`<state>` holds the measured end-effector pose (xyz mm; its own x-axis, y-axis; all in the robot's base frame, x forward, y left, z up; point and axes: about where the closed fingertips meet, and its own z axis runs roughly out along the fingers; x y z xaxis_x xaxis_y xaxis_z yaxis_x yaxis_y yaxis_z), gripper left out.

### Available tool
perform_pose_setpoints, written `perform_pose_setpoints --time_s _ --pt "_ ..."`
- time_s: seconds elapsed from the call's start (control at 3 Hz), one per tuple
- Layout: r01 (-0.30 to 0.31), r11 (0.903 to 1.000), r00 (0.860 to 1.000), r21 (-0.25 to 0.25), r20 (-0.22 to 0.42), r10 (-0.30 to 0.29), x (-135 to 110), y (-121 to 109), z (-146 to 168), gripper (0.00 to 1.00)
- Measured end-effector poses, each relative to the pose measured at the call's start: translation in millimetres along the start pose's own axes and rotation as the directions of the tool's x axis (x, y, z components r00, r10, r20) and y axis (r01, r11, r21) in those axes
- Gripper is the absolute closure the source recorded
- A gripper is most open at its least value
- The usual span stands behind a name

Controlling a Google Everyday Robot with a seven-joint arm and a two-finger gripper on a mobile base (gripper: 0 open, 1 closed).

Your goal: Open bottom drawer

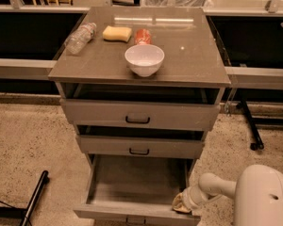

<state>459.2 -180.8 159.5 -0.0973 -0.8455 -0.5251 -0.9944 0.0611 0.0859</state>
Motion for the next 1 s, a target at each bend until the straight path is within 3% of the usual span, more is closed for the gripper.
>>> perform_pose_setpoints --time_s 0.33,0.67,1.0 --pt "-0.004 1.0000 1.000 -0.002 0.003 0.004 0 0 0 0.62" --pt "-0.023 0.9997 0.997 0.004 0.072 0.023 -15 26 -11 0.55" --pt "0.003 0.9996 0.994 0.029 0.109 -0.006 -35 39 -25 0.54"
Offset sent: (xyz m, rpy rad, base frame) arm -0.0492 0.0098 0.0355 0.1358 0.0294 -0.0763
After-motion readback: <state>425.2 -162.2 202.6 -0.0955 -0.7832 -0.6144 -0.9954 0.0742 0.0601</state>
